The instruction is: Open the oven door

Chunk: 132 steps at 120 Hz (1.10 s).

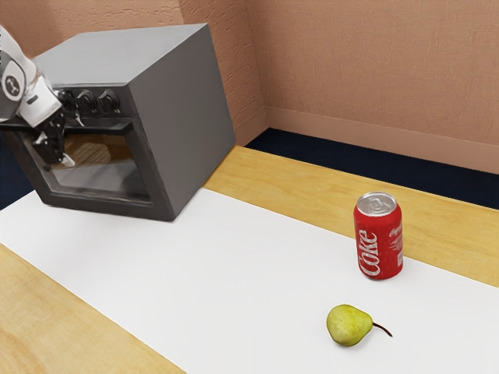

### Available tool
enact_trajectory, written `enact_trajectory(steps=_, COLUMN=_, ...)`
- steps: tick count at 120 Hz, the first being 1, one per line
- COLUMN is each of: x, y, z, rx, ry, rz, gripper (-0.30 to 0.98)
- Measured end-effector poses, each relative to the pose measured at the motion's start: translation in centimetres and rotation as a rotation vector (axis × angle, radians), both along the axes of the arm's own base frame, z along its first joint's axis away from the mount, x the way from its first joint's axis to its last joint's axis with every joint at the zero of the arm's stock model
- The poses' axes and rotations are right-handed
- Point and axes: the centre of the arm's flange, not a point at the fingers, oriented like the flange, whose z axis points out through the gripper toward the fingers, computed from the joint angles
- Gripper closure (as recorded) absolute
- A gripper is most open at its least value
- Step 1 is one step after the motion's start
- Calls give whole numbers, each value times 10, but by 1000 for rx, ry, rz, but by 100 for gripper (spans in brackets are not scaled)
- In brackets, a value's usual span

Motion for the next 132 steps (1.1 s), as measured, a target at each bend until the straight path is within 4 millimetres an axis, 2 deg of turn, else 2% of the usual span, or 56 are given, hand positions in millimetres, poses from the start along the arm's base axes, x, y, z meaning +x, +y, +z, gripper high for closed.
enact_trajectory(steps=7, x=-11, y=-4, z=-13, rx=-24, ry=15, rz=-7, gripper=-12)
enact_trajectory(steps=10, x=-21, y=-8, z=-16, rx=-36, ry=16, rz=-13, gripper=-11)
enact_trajectory(steps=13, x=-41, y=-15, z=-19, rx=-54, ry=11, rz=-20, gripper=-3)
enact_trajectory(steps=18, x=-84, y=-24, z=-22, rx=-72, ry=-2, rz=-26, gripper=17)
enact_trajectory(steps=22, x=-114, y=-41, z=-28, rx=-81, ry=-15, rz=-50, gripper=28)
enact_trajectory(steps=25, x=-132, y=-58, z=-32, rx=-80, ry=-23, rz=-77, gripper=30)
enact_trajectory(steps=32, x=-176, y=-91, z=-40, rx=-61, ry=-43, rz=-130, gripper=21)
enact_trajectory(steps=34, x=-186, y=-104, z=-34, rx=-42, ry=-53, rz=-149, gripper=19)
enact_trajectory(steps=38, x=-204, y=-142, z=13, rx=39, ry=-105, rz=-201, gripper=16)
enact_trajectory(steps=42, x=-221, y=-174, z=95, rx=139, ry=-185, rz=-208, gripper=13)
enact_trajectory(steps=44, x=-219, y=-193, z=146, rx=182, ry=-225, rz=-199, gripper=11)
enact_trajectory(steps=46, x=-210, y=-210, z=184, rx=191, ry=-255, rz=-189, gripper=10)
enact_trajectory(steps=49, x=-185, y=-232, z=222, rx=169, ry=-278, rz=-175, gripper=9)
enact_trajectory(steps=51, x=-154, y=-248, z=233, rx=147, ry=-266, rz=-175, gripper=8)
enact_trajectory(steps=55, x=-90, y=-272, z=222, rx=82, ry=-203, rz=-168, gripper=7)
enact_trajectory(steps=59, x=-47, y=-287, z=203, rx=20, ry=-142, rz=-146, gripper=6)
enact_trajectory(steps=62, x=-19, y=-293, z=182, rx=-27, ry=-86, rz=-119, gripper=5)
enact_trajectory(steps=65, x=10, y=-298, z=147, rx=-72, ry=-6, rz=-89, gripper=4)
enact_trajectory(steps=71, x=40, y=-308, z=101, rx=-139, ry=104, rz=-31, gripper=3)
enact_trajectory(steps=78, x=49, y=-312, z=78, rx=-189, ry=172, rz=49, gripper=2)
enact_trajectory(steps=87, x=49, y=-301, z=66, rx=-233, ry=216, rz=167, gripper=1)
enact_trajectory(steps=96, x=46, y=-296, z=62, rx=-262, ry=241, rz=265, gripper=1)
enact_trajectory(steps=132, x=41, y=-298, z=56, rx=-316, ry=273, rz=523, gripper=0)
